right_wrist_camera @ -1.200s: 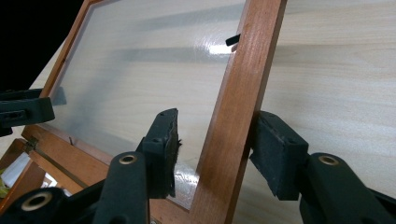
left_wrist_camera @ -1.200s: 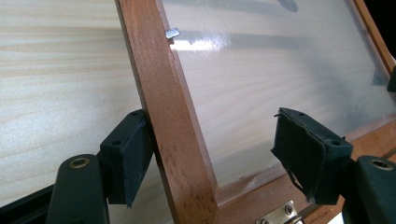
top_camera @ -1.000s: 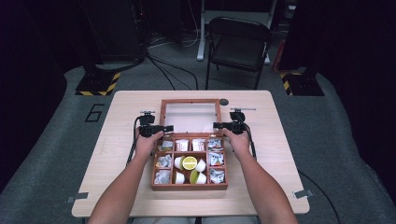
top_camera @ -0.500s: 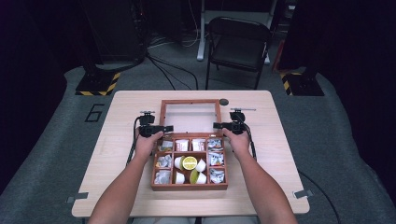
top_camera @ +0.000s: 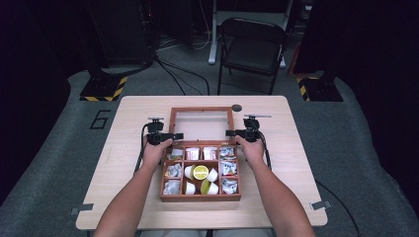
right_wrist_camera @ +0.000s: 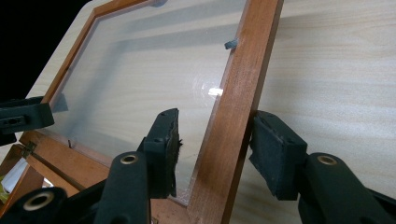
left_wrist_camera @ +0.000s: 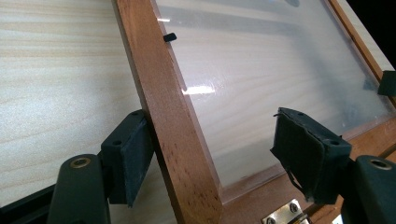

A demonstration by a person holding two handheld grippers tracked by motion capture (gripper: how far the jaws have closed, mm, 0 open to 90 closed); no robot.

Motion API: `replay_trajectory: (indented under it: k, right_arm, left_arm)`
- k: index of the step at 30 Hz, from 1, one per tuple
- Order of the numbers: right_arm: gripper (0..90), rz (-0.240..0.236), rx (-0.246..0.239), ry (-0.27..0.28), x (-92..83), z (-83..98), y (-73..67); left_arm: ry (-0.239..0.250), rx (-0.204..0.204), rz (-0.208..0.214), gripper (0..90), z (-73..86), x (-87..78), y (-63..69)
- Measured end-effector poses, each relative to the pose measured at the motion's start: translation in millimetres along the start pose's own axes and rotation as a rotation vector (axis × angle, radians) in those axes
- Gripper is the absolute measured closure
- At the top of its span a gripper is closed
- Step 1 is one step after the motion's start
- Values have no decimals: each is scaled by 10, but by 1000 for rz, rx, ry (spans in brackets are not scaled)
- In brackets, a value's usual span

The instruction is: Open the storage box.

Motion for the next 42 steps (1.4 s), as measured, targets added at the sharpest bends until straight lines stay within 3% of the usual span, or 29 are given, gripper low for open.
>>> replay_trajectory:
  k: [20,24,32,33,38,39,42]
  right_arm:
    - [519,-15,42,-12,19,33,17]
    - [519,-28,77,-25,25,52,10]
    - [519,-27,71,-19,35,53,27]
    - [519,-27,92,-28,31,60,16]
    - [518,-31,99,-27,40,70,28]
    - [518,-40,122,-38,38,83,18]
    - [499,-33,114,-35,52,87,27]
  left_arm:
    - [-12,-32,3,287,13,23,-20]
    - [-19,-53,7,286,25,32,-26]
    - [-18,-54,7,283,26,36,-30]
    - [-21,-49,5,283,29,34,-35]
    - [-25,-55,0,278,38,39,-47]
    - [-22,-63,0,274,37,45,-45]
    - [-21,-69,-5,271,41,40,-43]
Point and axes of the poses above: each handheld gripper's, and its own axes: x roughly forward along the jaws, z roughly out of its underside, y roughly to its right, the point moved 10 cm from there along x, roughly forward along the jaws, and after that the axes turned 15 degrees about -x, right-handed, at the moved point
